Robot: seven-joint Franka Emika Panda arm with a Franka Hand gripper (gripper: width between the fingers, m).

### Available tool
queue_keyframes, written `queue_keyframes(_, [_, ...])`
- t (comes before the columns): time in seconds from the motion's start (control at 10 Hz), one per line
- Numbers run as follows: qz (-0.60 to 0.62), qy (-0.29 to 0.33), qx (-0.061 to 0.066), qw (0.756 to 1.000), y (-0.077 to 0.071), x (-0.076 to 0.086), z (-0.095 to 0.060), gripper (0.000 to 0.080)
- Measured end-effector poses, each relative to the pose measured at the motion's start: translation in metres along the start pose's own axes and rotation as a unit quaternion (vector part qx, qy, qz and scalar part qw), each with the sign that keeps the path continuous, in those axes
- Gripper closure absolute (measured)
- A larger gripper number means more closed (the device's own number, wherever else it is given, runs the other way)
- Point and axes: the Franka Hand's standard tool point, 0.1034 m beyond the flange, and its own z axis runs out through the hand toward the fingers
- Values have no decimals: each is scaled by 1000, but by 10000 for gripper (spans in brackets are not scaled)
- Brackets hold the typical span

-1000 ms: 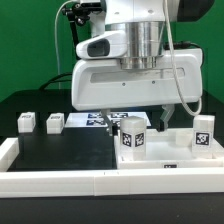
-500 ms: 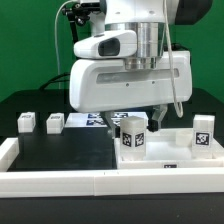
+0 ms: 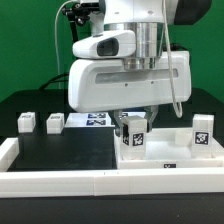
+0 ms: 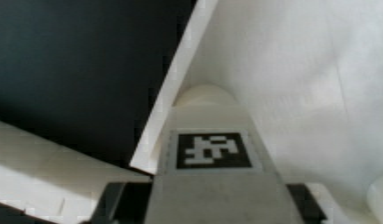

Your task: Assemble square table

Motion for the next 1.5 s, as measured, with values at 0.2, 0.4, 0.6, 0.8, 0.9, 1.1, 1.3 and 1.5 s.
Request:
queue_keyframes(0.2, [14,0,0,1000,11,-4,0,511])
queue_keyframes(0.4, [134,5,7,991,14,-5,0,509])
queue_keyframes(0.6, [223,12,14,975,16,-5,0,509])
queue_keyframes(0.8, [317,11,15,948,15,-4,0,509])
queue_keyframes(0.9, [346,10,15,938,14,-4,0,509])
queue_keyframes(1.1, [436,8,10,900,18,-8,1,508])
queue_keyframes(1.3, [476,8,2,879,19,-11,1,500])
queue_keyframes(1.5, [486,7,-1,874,21,-13,1,500])
